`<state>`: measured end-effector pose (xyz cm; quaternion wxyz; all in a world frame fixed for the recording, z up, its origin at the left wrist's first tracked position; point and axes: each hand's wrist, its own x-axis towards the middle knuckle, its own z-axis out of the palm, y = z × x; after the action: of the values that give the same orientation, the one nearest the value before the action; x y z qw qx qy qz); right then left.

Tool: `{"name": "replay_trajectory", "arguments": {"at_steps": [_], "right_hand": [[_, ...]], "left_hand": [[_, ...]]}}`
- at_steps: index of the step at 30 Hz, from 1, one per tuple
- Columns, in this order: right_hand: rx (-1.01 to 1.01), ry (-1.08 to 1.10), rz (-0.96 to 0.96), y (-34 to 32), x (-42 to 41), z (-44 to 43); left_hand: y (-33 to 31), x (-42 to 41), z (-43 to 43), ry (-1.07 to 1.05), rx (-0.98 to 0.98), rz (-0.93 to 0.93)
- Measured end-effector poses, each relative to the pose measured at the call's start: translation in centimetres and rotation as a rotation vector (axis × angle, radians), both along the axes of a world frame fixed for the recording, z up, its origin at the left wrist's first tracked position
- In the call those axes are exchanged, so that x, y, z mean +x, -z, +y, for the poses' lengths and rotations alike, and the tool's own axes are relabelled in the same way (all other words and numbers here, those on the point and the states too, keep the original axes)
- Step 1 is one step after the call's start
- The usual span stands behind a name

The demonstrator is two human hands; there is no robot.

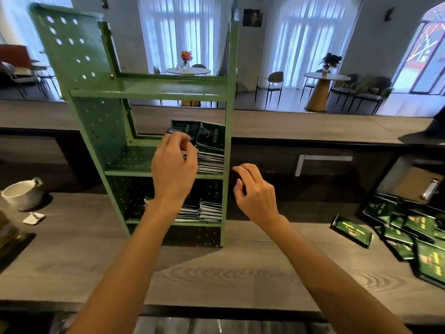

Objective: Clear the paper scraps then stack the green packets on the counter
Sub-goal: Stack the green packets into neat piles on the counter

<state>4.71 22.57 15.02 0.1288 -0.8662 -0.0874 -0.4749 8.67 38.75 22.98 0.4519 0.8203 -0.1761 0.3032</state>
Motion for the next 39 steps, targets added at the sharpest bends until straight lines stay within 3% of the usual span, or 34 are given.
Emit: {"name": "replay_trajectory", "arguments": {"at_steps": [3,7,15,25,34,39], "right_hand": [[0.043,0.074,0.076,2.6,-2.2,-3.0],[0.111,0.220,0.226,5.8,-5.4,-7.6],[0.260,0.425,0.686,11.4,-11.4,-21.4],[0.282,0.456,1.062,14.2,-16.5,-38.7],[0.379,0.305,1.139,17.4,-15.1,-43.6],[0.350,0.278,1.093,19.6,-13.3,-44.9]], "left_hand": [[3.6,-3.0,-3.5,0.111,0.091,-0.004],[7.6,-5.3,-9.4,0.203,0.210,0.187],[12.9,-8.4,-23.9,0.283,0.400,0.430],[17.8,-12.6,-40.9,0.303,0.478,0.784],[23.0,-11.7,-46.5,0.264,0.335,1.108],[27.3,-10.2,-47.8,0.232,0.247,1.095]]}}
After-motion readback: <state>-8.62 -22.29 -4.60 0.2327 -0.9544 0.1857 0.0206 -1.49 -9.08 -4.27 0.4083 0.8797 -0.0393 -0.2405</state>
